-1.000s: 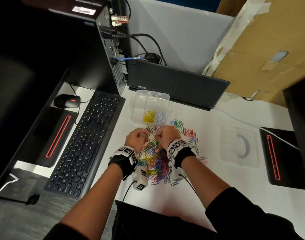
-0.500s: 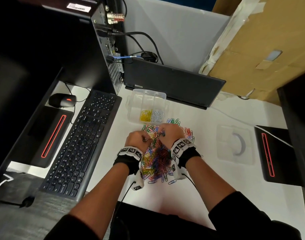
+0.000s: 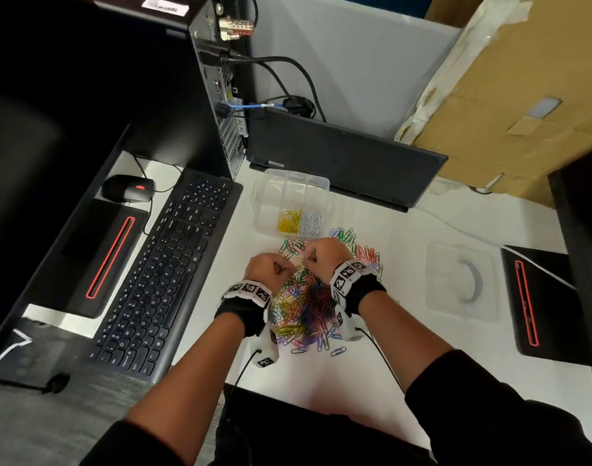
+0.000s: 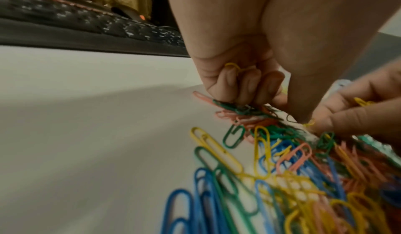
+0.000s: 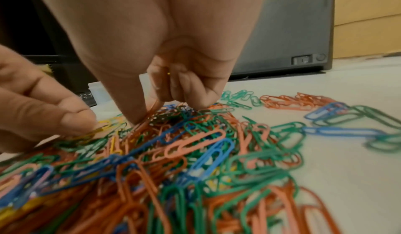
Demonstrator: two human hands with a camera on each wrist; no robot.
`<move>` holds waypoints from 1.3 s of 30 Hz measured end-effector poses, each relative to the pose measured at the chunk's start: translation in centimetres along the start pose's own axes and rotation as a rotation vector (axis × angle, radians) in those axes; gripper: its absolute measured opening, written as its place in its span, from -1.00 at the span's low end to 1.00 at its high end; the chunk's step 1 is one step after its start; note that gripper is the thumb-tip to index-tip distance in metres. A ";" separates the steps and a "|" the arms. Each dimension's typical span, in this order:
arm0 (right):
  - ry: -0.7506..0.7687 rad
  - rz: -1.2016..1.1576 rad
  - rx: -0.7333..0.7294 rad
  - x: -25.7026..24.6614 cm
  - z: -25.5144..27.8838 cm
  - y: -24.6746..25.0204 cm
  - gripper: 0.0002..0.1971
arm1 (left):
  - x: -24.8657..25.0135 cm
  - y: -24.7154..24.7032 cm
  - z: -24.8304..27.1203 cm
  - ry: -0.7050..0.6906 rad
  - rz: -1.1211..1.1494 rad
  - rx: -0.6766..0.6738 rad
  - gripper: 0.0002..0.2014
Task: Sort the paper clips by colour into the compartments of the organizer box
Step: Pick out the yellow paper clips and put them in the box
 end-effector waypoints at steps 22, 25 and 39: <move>-0.632 -1.786 -0.203 3.4 4.9 1.1 -0.85 | 1.2 -0.5 0.5 0.145 0.344 -0.109 -0.63; -0.538 -1.471 -0.190 2.9 4.8 1.5 -0.88 | 0.8 -1.0 0.5 0.158 0.331 -0.117 -0.54; -0.139 0.107 0.090 -0.1 4.2 -0.9 -0.80 | 1.1 -0.3 0.6 0.174 0.200 -0.088 -0.48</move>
Point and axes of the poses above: each hand's wrist, its own z-axis away from the middle knuckle, its own y-axis out of the back of the hand, x = y × z, the point moved 1 cm from there along -z, towards the middle knuckle, and after that the axes turned 6 degrees about x, right-handed, at the moved point
